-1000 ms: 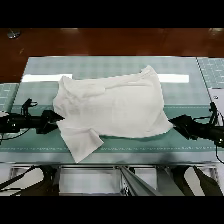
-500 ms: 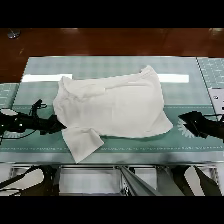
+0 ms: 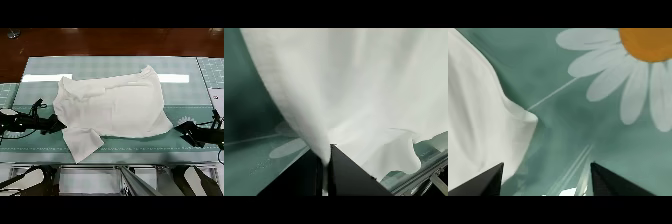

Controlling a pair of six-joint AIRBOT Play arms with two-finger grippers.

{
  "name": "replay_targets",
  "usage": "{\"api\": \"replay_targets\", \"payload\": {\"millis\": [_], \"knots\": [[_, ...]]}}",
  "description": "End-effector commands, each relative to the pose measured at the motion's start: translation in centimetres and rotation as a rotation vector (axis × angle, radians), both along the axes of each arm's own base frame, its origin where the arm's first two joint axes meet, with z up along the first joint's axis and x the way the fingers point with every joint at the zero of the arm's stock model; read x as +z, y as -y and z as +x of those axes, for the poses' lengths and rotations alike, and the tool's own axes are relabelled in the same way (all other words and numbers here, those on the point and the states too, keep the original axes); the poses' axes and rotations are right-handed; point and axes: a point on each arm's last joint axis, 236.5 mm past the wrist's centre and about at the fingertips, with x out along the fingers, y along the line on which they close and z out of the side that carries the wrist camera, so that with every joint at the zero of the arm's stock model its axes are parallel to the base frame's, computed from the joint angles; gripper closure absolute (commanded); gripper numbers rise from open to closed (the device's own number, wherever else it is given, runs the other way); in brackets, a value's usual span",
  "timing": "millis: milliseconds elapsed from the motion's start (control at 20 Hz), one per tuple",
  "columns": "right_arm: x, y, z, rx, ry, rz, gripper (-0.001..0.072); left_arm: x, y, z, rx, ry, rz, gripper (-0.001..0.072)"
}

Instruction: Fold the shirts.

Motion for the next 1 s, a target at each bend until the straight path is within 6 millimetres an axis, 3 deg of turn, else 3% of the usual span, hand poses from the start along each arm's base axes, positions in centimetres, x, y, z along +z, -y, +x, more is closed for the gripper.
{"api": "replay_targets", "payload": {"millis": [0,400,450,550,600,700,800,900,950], "knots": [[-0.7,-1.7,2.0,-0.003,0.027,0.071,0.0093,0.1,0.1,0.3,0.01,0.009,-0.003,0.0682],[-2.6,-5.1,5.8,0.122,-0.033,0.132,0.0098,-0.2,-0.3,0.9,0.028,0.025,0.015,0.0682],[-2.9,-5.7,6.0,0.144,-0.047,0.137,0.018,-0.3,-0.5,1.1,0.037,0.031,0.025,0.0682],[-3.1,-6.7,6.4,0.208,-0.043,0.132,0.0678,-0.1,-0.5,1.9,0.068,0.05,0.017,0.0682],[-2.7,-7.0,7.0,0.244,-0.022,0.117,0.0677,0.4,-0.3,2.7,0.084,0.073,0.0,0.0682],[0.0,-6.9,9.3,0.284,0.035,0.117,0.0678,4.5,1.0,6.0,0.066,0.252,-0.102,0.0682],[5.6,-6.3,13.5,0.318,0.162,0.088,0.0678,11.4,1.1,11.1,0.145,0.448,-0.188,0.0682],[14.3,-5.0,18.3,0.304,0.362,0.008,0.0678,21.9,0.3,15.9,0.206,0.731,-0.257,0.0683],[19.8,-4.2,20.4,0.292,0.482,-0.051,0.0678,28.0,-0.2,17.4,0.216,0.873,-0.272,0.0683]]}}
